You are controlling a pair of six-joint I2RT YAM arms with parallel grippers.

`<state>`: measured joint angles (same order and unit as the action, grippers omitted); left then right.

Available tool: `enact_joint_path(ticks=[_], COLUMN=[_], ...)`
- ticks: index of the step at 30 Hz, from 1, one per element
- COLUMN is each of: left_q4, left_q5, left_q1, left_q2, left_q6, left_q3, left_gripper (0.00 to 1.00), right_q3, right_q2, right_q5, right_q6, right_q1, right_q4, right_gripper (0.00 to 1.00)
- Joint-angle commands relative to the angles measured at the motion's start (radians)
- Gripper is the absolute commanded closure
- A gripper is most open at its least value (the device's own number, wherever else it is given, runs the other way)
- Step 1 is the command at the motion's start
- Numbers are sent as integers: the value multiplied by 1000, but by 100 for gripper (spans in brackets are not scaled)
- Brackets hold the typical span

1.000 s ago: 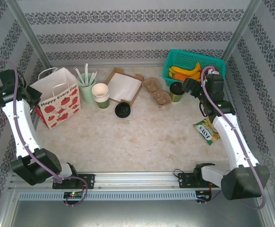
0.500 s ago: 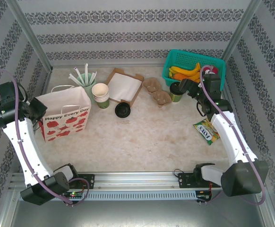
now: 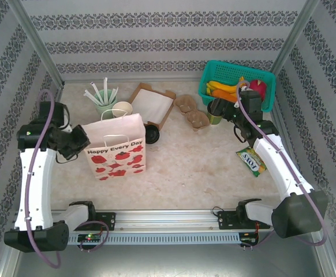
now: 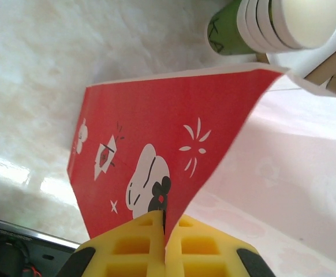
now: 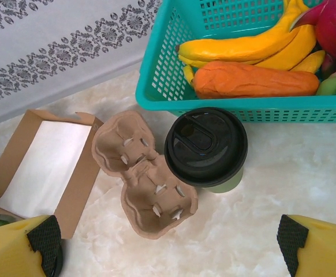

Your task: Pack the takeout coffee

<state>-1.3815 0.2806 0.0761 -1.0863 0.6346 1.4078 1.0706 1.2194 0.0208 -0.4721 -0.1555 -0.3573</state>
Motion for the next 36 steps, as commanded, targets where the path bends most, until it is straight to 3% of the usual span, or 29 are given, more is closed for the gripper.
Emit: enact_joint_path(ticks=[1,8,11,15,21,23,26,28,30,36], left_q4=[74,250,320,376,397,377,361,359,376,473], left_q5=[-78,-160,-215,-216,-142,-135,-156,-206,-254,-323], left_q1=[-104,-336,-445,-519,-533,-533,-531,-528,-523,-512], left_q2=[21,-10,-55,-112,-137,-136,-100,-62,-25,16], left_q6=[174,364,383,372,290,245,151,116,87,56], left_q3=[-32,-128,-125,-119,-99,-82,-49,-34,-33,-71], left_gripper=[100,94,89,80,60,52,30,12,0,0], right_q3=[12,6,-7,10,76,116,218,268,296,337], right_q2=[-9,23,58,134,270,324,413,456,494,619], right_q5=[-15,21,15,13,3,50,101,67,11,-148], right_q6=[5,-21,-74,-167,-309,-318,-268,-266,-299,-411], right_q1=[-16,-60,-86,-114,-142,-154,-194,-227,-254,-293], right_q4=[11,48,94,122,108,91,29,-1,-4,-28], right_gripper=[2,2,2,2,2,2,2,2,2,2])
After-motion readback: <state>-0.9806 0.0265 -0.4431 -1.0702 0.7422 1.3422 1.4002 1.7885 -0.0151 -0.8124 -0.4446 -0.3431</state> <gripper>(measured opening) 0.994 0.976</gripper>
